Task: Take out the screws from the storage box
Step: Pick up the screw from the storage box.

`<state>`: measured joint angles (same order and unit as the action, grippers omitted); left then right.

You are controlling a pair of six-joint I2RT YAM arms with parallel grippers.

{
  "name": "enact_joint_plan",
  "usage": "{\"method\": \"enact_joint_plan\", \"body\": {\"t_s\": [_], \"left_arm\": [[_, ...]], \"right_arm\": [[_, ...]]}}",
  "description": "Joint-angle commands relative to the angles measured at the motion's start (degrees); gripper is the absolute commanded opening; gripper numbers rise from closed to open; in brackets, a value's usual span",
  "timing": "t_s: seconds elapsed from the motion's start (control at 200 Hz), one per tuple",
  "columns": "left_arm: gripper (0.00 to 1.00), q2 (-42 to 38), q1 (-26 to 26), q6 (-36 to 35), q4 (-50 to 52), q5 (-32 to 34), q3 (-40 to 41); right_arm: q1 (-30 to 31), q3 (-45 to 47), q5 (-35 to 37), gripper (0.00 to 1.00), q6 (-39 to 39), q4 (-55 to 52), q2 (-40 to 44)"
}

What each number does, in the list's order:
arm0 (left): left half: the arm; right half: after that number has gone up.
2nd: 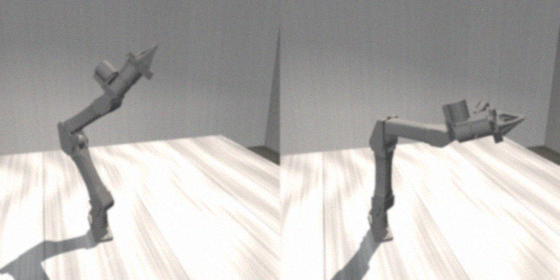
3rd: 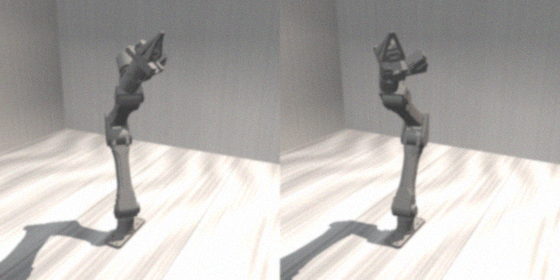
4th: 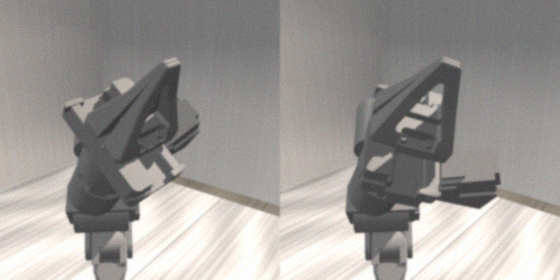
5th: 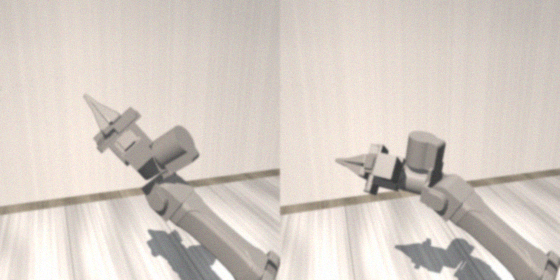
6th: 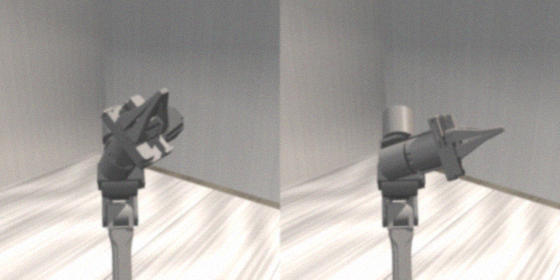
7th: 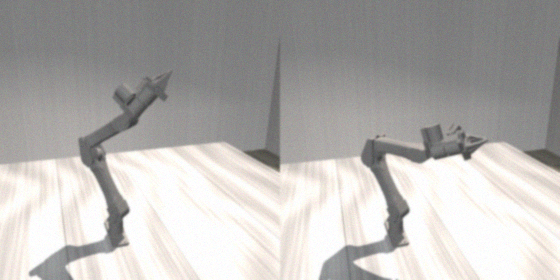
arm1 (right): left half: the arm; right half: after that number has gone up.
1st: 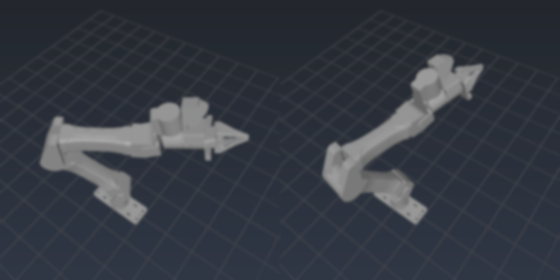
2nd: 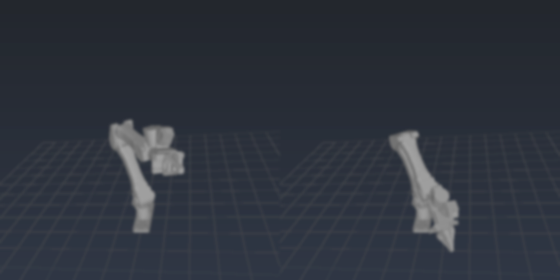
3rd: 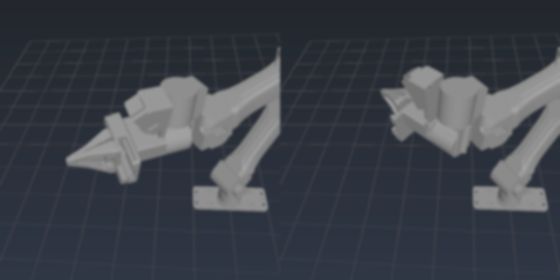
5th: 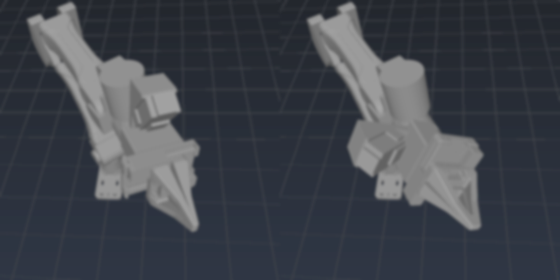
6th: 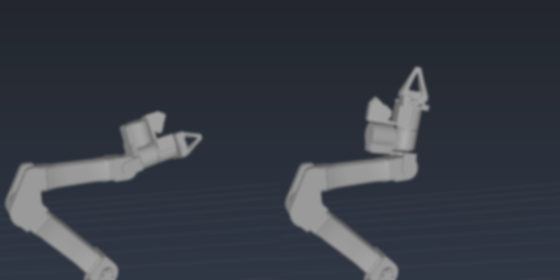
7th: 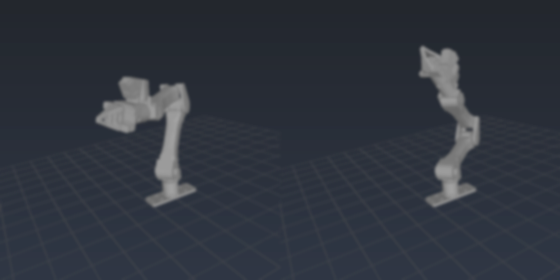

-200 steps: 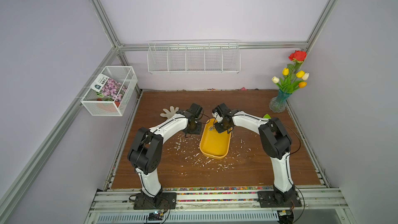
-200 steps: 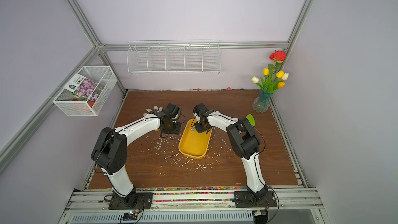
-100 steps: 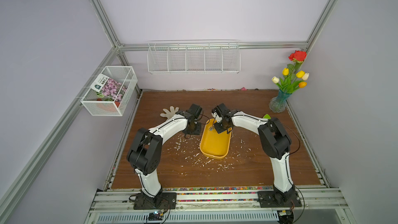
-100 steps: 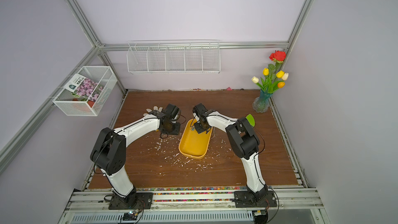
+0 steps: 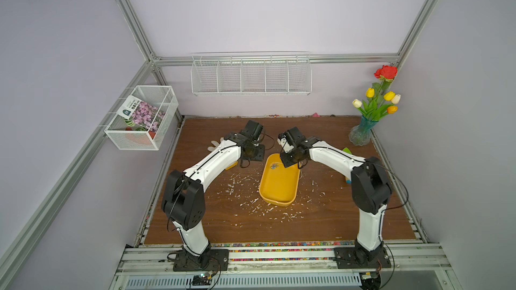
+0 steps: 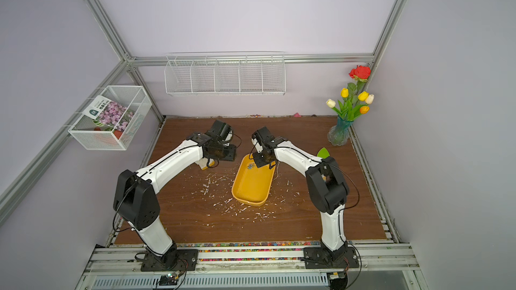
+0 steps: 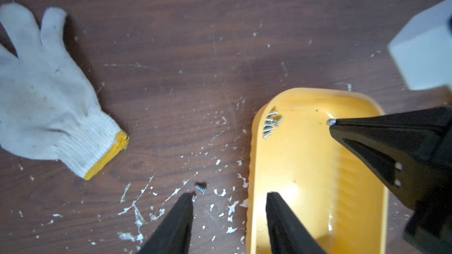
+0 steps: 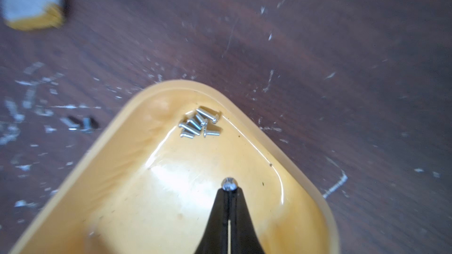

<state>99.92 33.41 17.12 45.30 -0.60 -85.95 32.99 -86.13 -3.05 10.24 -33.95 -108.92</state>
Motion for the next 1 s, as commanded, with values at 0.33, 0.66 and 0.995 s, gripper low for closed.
{"method": "enact_joint_plan", "body": {"t_s": [0.33,0.66,0.995], "left_arm": [[0.44,4.17,6.76,-12.84,-2.92,-12.79,-1.69],[0.44,12.34,8.60,-15.10,-3.90,-9.37,-4.80],[0.38,18.01,8.60,-10.69,-5.97,-3.53,-5.54]], "right_arm": [[-3.00,22.71,5.47,0.00,9.62,-7.28,26.32],[-3.22,34.23,5.95,0.00,12.39,-1.17,24.69],[-3.20,36.90,4.74,0.00,12.00,3.58,19.84]]}}
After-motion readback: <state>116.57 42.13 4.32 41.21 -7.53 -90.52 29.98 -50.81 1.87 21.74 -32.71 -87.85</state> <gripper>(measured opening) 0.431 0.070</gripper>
